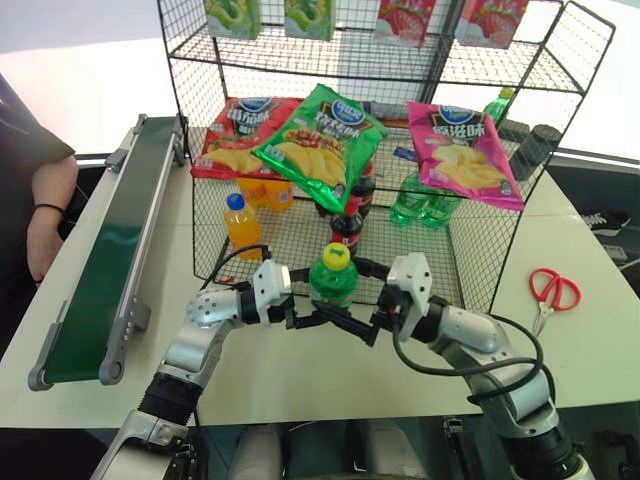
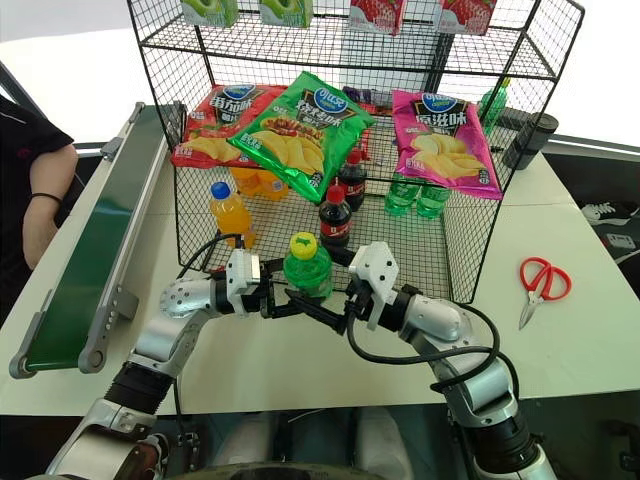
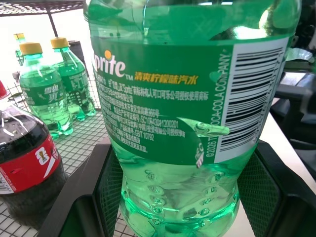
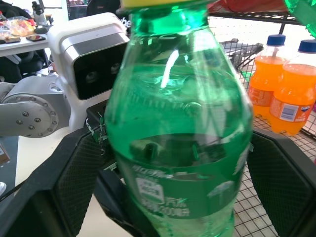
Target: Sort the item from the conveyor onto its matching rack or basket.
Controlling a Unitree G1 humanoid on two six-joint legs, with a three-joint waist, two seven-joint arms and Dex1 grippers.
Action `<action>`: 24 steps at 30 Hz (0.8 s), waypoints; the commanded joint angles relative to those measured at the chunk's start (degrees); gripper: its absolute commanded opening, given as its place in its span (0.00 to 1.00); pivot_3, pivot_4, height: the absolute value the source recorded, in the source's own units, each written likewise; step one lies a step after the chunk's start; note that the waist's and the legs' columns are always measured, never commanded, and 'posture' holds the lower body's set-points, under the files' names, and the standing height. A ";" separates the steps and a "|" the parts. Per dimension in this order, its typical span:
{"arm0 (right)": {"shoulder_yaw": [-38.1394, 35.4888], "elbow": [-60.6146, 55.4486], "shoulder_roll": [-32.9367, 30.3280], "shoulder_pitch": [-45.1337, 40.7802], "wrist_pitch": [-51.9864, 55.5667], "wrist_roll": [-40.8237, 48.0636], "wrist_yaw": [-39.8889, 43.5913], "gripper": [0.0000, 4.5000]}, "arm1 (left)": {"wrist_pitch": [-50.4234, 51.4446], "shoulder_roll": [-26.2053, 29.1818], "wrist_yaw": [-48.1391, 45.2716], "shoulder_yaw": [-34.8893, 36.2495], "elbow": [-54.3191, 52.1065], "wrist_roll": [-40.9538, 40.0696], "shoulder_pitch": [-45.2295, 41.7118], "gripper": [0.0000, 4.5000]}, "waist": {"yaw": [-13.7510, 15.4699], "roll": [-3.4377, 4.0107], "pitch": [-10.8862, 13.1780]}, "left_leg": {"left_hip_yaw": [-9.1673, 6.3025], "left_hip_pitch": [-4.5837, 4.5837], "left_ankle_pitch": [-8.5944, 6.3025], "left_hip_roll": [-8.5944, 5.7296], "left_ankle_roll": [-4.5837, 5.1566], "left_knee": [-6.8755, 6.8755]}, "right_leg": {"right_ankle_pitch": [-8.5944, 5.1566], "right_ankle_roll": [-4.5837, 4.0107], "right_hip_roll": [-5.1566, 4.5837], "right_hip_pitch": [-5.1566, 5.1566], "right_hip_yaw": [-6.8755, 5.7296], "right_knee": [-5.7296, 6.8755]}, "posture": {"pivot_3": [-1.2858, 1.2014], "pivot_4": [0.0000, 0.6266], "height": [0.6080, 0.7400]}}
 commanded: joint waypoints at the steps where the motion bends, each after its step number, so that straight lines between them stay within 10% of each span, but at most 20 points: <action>1: -0.91 -0.94 0.79 -0.53 -0.01 2.02 0.46 0.72 | -1.37 -0.63 0.44 0.64 -2.00 -0.45 -1.34 0.60 | 0.00 0.00 0.00 | -0.01 0.00 0.00 0.01 0.00 0.00 | 0.00 0.00 0.01 0.00 0.00 0.01 | 0.52 0.24 1.00; 5: -0.97 -0.65 1.07 -0.40 -0.49 1.57 0.42 0.66 | 0.23 -0.82 0.49 0.56 -2.63 -1.20 -1.41 0.60 | 0.01 0.00 0.00 | -0.01 0.01 0.00 0.02 0.00 0.00 | 0.00 0.00 0.03 0.00 0.00 0.02 | 0.52 0.24 1.00; 9: -1.48 -0.17 1.25 -0.60 -1.45 0.65 -0.14 0.66 | 1.45 -0.88 1.42 1.06 -2.31 -0.97 -1.81 0.98 | 0.13 0.00 0.00 | -0.01 0.00 0.00 0.02 0.00 0.02 | 0.00 0.00 0.03 0.00 0.00 0.02 | 0.52 0.24 1.00; 24: -16.53 10.36 0.86 2.39 -10.33 -8.14 -12.76 0.66 | 5.43 4.08 8.09 4.19 -6.88 0.26 6.81 0.98 | 1.04 0.02 0.00 | 0.02 0.03 0.00 0.05 0.00 0.02 | 0.00 0.00 0.00 0.02 0.07 0.03 | 0.52 0.24 1.00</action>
